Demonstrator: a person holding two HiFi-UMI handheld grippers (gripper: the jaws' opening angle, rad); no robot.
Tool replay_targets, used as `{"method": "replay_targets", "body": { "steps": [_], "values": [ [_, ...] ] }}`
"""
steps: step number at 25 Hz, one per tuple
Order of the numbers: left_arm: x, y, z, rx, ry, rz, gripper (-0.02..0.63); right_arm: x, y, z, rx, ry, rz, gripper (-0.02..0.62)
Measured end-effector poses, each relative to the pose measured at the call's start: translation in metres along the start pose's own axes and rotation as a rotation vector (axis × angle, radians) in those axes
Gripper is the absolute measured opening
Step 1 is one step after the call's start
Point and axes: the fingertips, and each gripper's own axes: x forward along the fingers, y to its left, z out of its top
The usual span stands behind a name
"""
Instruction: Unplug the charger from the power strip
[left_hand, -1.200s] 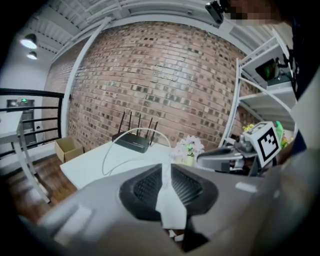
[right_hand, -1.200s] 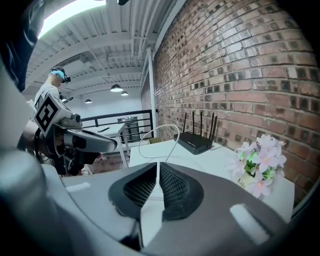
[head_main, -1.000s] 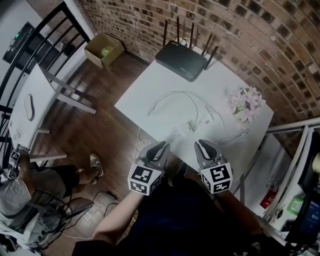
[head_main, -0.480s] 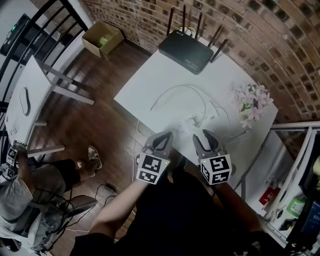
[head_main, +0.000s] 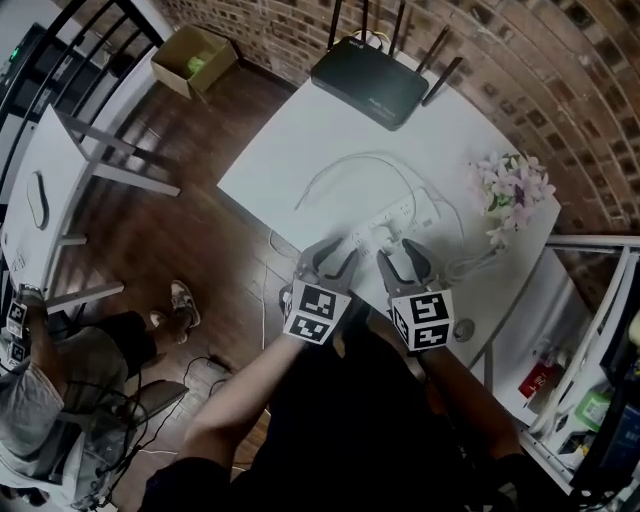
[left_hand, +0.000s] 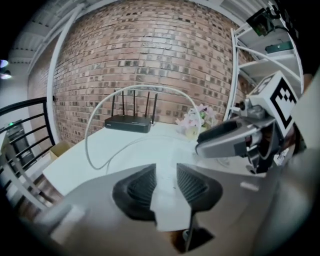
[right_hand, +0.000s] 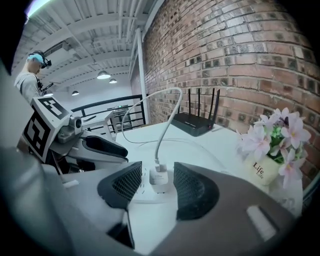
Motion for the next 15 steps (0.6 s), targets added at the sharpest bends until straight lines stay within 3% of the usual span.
{"method": "replay_targets", "body": {
  "steps": [6, 15],
  "values": [
    [0.020, -0.002, -0.015, 0.030, 0.047, -0.019, 0.136, 0.019, -0.001, -0.018, -0.015, 0.034, -0.005, 0.206],
    [0.035, -0.007, -0.023, 0.094, 0.034, -0.027, 0.132, 0.034, -0.005, -0.025, -0.013, 0.037, -0.023, 0.201]
  ]
}}
